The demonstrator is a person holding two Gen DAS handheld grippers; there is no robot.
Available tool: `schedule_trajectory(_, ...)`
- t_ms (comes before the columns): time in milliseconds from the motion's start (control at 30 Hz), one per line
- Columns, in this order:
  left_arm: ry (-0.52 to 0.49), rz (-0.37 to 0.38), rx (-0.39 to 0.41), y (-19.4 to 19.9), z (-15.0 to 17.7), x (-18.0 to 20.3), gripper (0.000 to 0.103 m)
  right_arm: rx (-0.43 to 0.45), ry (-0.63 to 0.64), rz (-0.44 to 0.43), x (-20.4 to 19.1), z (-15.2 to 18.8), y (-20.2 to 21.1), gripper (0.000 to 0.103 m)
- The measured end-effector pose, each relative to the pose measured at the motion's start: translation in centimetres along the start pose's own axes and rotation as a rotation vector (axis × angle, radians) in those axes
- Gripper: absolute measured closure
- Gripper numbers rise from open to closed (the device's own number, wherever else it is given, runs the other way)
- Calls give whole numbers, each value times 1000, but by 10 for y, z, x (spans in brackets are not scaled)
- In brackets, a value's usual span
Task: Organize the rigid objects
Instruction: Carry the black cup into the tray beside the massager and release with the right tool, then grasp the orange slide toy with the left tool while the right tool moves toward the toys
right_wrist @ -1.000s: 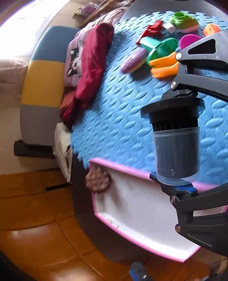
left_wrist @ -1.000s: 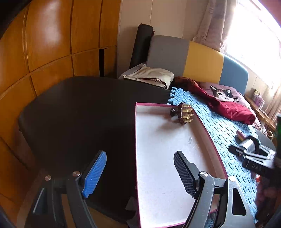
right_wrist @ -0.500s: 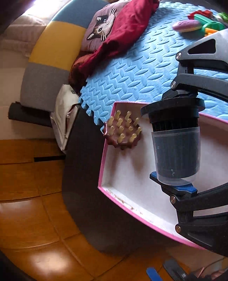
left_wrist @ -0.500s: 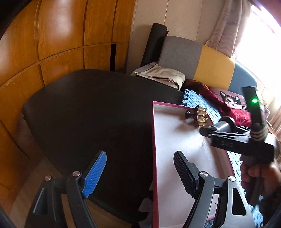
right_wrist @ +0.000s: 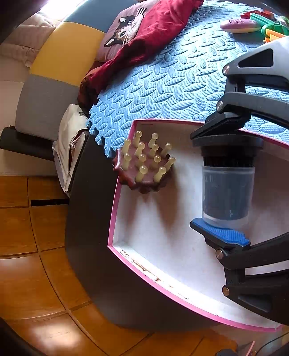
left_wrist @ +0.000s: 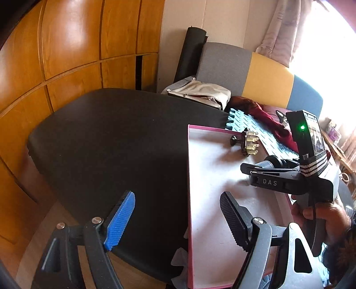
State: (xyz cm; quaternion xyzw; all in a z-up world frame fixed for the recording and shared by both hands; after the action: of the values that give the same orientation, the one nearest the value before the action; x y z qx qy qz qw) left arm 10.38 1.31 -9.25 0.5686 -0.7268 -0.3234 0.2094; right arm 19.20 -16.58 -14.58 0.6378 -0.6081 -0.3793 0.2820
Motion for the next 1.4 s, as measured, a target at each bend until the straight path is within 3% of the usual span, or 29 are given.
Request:
schedule_trajectory(300, -21, 9, 4, 5, -2, 9, 23, 62, -106, -73, 8, 4, 36, 29)
schedule_trajectory(567, -61, 29, 3, 7, -2, 26, 22, 140, -189, -77, 44, 16, 84, 29)
schedule_trajectory(800, -91, 62, -5, 6, -2, 42, 22, 159, -238, 2, 102, 48, 116, 29)
schedule_trajectory(1033, -154, 89, 4, 8, -9, 69, 23, 233, -362, 126, 194, 64, 163, 29)
schedule_trajectory(1300, -277, 202, 18, 14, -19, 129, 23, 319, -571, 310, 304, 83, 201, 29)
schedule_trajectory(1400, -335, 260, 16, 15, -22, 159, 23, 337, -679, 322, 336, 98, 204, 29)
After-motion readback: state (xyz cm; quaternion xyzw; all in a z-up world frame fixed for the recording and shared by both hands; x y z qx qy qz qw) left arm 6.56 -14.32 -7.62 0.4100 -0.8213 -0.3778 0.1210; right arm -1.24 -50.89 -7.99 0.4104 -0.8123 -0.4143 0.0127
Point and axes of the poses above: each gripper's, at about its wrist camera, not at the fingertips, and y roughly against the way its jaws point, x to its right, z to its underside, the point moved 9 cm from there along -y, roughly the way its jaws point, and after that the axes turned 14 degrees about -y, right-handed, at the moved point
